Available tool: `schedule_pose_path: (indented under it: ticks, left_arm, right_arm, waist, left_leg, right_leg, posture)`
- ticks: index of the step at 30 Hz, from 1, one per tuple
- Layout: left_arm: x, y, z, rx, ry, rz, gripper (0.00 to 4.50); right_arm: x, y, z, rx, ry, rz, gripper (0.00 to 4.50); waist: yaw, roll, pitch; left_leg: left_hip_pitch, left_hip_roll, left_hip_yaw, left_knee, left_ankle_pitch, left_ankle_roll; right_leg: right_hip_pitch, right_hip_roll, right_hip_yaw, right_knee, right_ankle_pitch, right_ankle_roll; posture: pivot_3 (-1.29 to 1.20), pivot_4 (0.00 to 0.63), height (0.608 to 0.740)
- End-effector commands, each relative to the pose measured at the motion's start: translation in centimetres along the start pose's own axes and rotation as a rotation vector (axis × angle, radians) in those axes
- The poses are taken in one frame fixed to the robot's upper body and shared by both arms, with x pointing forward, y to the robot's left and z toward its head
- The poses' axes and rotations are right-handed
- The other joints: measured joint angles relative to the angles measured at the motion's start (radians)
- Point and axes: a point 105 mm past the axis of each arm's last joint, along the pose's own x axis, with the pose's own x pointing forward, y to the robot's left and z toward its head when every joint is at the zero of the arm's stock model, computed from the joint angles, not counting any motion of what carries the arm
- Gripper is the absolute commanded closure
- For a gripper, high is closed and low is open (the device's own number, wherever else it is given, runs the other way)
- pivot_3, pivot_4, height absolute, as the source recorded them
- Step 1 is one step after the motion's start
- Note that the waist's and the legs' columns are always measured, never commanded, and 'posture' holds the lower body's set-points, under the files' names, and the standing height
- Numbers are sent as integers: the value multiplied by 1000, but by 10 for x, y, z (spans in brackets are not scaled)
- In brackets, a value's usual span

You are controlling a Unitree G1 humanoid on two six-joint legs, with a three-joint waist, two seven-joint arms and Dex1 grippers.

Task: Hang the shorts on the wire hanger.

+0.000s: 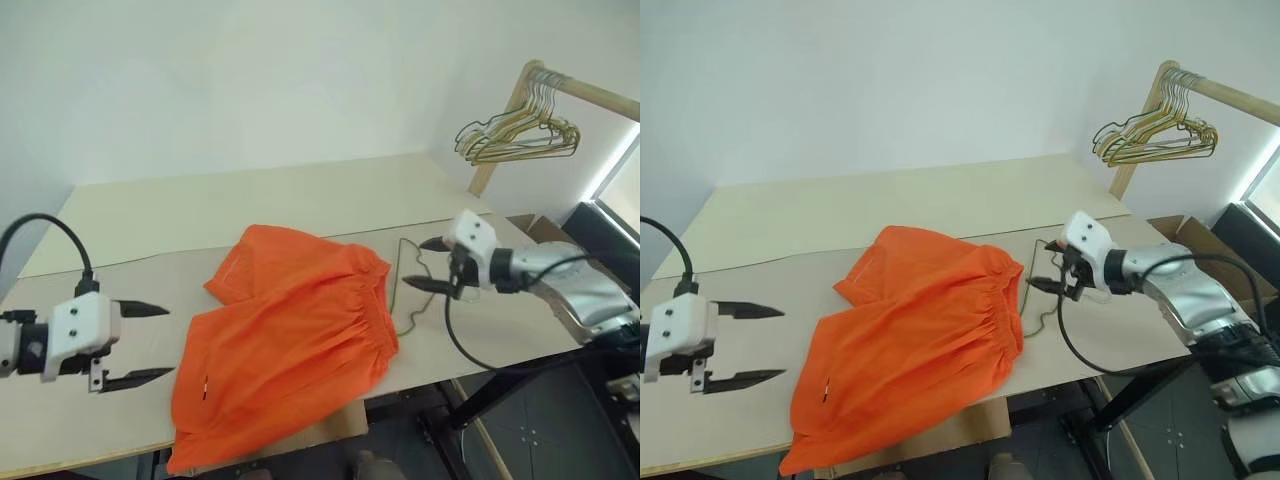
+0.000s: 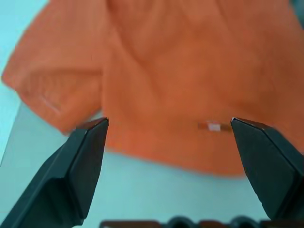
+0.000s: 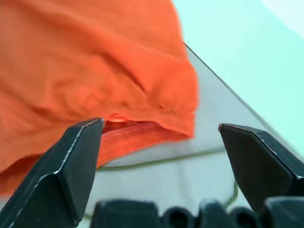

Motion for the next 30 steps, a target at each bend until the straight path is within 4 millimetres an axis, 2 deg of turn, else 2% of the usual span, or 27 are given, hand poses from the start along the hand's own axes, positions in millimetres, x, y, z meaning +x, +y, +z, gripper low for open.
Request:
schedule_pose_path:
  ticks: [1, 3, 10, 16, 21, 25, 30]
  left_arm:
    - [21, 1, 21, -33, -170, -16, 51]
    - [30, 0, 26, -56, -236, -33, 51]
    - [58, -10, 22, -57, -269, -94, 51]
    - [65, -14, 18, -42, -255, -100, 51]
    - [63, -15, 13, -38, -240, -93, 51]
    - [64, -16, 8, -37, -225, -91, 51]
    - [67, -18, 8, -39, -225, -91, 51]
  right_arm:
    - [11, -15, -7, 205, 107, -209, 0]
    - [19, -10, -12, 233, 145, -261, 0]
    - [42, 2, -28, 274, 254, -380, 0]
    - [46, 4, -41, 214, 324, -402, 0]
    - [37, -4, -50, 219, 337, -423, 0]
    - [37, -8, -42, 222, 293, -437, 0]
    - [47, 0, -37, 234, 280, -404, 0]
  waist:
    - [-1, 0, -1]
    - [-1, 0, -1]
    - [-16, 1, -2]
    - [-35, 1, -2]
    - [-52, 1, -2]
    - [-62, 1, -2]
    - [-73, 1, -2]
  left_leg:
    - [-3, 0, 0, 0, 0, 0]
    - [-16, -3, 0, 0, 0, 0]
    - [-33, -6, -1, 3, 0, -1]
    - [-34, -9, -3, 9, 0, -1]
    - [-34, -8, -3, 12, 0, 0]
    - [-34, -8, -3, 13, 0, 0]
    - [-34, -8, -7, 13, 0, 0]
  right_leg:
    - [-4, 2, 0, 0, 2, -3]
    - [-15, 3, 0, 2, 3, -4]
    - [-29, -2, 0, 0, 5, -1]
    - [-25, -4, 0, -3, 9, 5]
    - [-24, -3, -1, -2, 9, 6]
    - [-23, -3, -1, -2, 10, 6]
    - [-23, -3, -1, -1, 10, 6]
  posture:
    - [-39, 0, 740]
    - [-39, 0, 740]
    - [-62, 0, 740]
    - [-50, 0, 740]
    - [-48, 0, 740]
    - [-48, 0, 740]
    - [-36, 0, 740]
